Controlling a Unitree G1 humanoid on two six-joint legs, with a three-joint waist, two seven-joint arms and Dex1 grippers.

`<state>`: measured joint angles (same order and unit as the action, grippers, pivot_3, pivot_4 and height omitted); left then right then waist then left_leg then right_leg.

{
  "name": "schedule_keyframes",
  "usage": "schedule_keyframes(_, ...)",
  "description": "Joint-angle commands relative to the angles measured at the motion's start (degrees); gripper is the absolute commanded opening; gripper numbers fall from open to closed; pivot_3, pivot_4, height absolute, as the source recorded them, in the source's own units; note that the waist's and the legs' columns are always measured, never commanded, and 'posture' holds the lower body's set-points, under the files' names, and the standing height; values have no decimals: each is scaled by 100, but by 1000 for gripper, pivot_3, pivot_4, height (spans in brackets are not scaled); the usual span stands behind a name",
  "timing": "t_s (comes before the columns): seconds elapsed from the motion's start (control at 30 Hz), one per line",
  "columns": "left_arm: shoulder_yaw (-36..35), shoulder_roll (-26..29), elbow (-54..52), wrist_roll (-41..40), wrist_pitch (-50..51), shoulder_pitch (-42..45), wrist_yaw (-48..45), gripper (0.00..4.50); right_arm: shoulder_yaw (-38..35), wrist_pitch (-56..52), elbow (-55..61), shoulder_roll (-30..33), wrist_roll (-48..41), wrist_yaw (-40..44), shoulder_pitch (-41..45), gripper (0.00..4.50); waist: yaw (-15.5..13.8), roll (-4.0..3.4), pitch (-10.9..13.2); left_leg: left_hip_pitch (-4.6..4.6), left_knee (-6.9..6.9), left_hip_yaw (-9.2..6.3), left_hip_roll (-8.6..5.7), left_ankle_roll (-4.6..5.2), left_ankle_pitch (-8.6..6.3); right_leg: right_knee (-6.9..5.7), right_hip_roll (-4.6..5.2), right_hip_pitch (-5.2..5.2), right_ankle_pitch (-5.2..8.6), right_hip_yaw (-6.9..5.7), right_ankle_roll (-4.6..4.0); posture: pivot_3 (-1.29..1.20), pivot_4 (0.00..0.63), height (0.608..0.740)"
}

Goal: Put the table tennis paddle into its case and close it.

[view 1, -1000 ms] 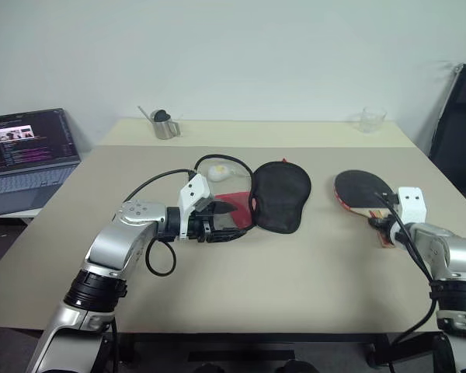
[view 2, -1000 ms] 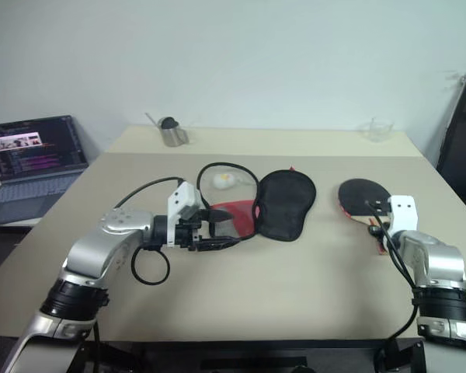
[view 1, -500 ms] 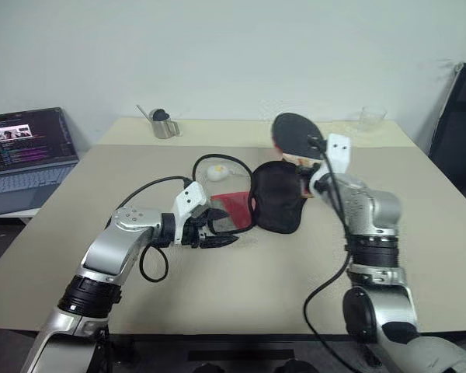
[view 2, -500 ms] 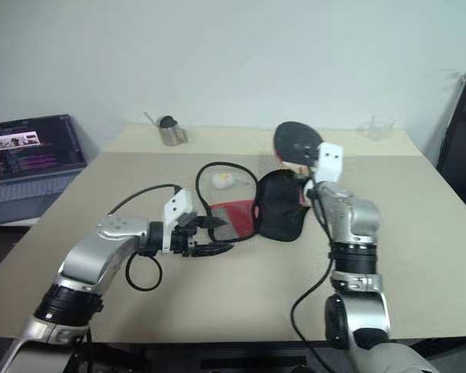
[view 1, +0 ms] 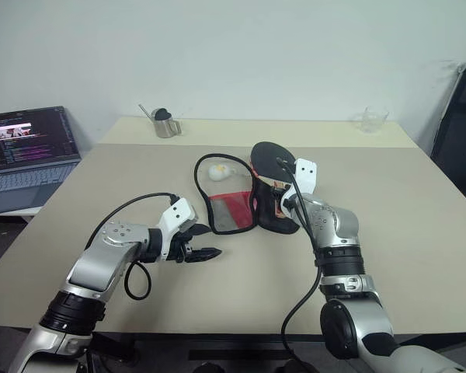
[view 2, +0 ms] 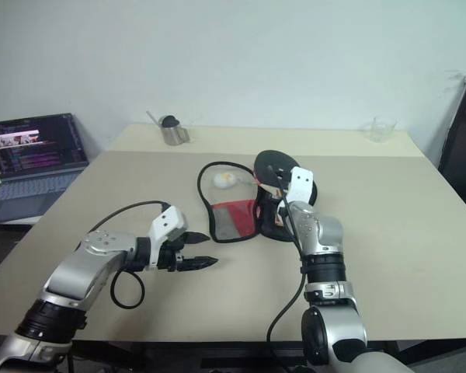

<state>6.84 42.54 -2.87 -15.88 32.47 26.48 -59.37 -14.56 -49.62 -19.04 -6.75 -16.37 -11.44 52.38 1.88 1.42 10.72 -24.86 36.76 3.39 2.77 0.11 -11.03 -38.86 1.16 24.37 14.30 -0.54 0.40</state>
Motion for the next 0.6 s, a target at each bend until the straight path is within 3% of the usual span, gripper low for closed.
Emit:
schedule_keyframes(0.03,-105,13,-287,-55,55,-22,64,3619,-56,324,-112,36,55,-103,40,1093,2,0,0,0,0,-1,1,0,0,-1,0,0,1,0,0,0,150,740)
schedule_keyframes(0.6,-11,4,-326,2,155,-7,149,3619,-108,674,-982,13,138,-466,185,1093,4,0,0,0,-5,0,-1,0,0,0,-2,2,10,-1,12,0,150,740)
